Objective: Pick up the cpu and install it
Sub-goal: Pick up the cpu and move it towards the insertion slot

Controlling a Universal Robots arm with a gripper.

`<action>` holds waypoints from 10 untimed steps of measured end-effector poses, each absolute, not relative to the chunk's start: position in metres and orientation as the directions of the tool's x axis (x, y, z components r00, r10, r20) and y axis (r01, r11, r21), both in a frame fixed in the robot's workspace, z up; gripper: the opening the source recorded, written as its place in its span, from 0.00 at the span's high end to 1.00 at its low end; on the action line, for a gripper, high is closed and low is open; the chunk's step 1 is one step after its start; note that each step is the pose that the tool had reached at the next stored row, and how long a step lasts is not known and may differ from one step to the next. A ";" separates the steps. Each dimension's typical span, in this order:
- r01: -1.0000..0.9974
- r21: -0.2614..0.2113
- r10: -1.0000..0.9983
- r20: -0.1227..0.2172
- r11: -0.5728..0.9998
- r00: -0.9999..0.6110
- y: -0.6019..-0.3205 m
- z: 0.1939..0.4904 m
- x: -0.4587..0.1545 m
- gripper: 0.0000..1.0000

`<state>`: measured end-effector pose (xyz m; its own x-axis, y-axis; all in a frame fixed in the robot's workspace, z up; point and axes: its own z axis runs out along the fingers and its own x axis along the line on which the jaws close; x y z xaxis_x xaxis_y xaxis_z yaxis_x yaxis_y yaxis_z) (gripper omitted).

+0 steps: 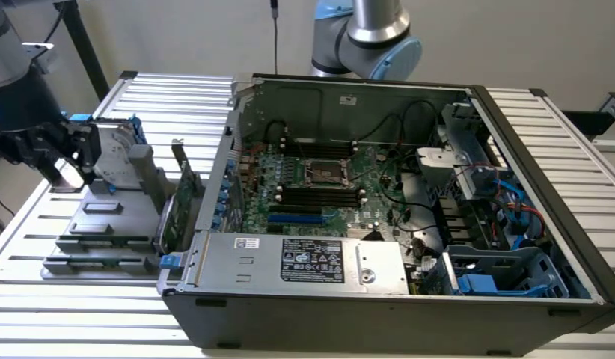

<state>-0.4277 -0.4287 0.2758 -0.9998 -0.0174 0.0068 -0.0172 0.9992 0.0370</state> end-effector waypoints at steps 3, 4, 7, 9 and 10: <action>-0.017 0.037 -0.017 0.007 0.999 -1.000 -0.429 0.289 -0.426 0.45; -0.017 0.037 -0.017 0.007 0.999 -1.000 -0.429 0.294 -0.424 0.45; -0.018 0.037 -0.018 0.007 0.999 -1.000 -0.429 0.308 -0.418 0.45; -0.018 0.037 -0.018 0.007 0.999 -1.000 -0.429 0.317 -0.413 0.45; -0.018 0.037 -0.019 0.007 0.999 -1.000 -0.429 0.321 -0.410 0.45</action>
<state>-0.4099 -0.4286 0.3212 -0.9998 -0.0187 0.0069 -0.0184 0.9991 0.0370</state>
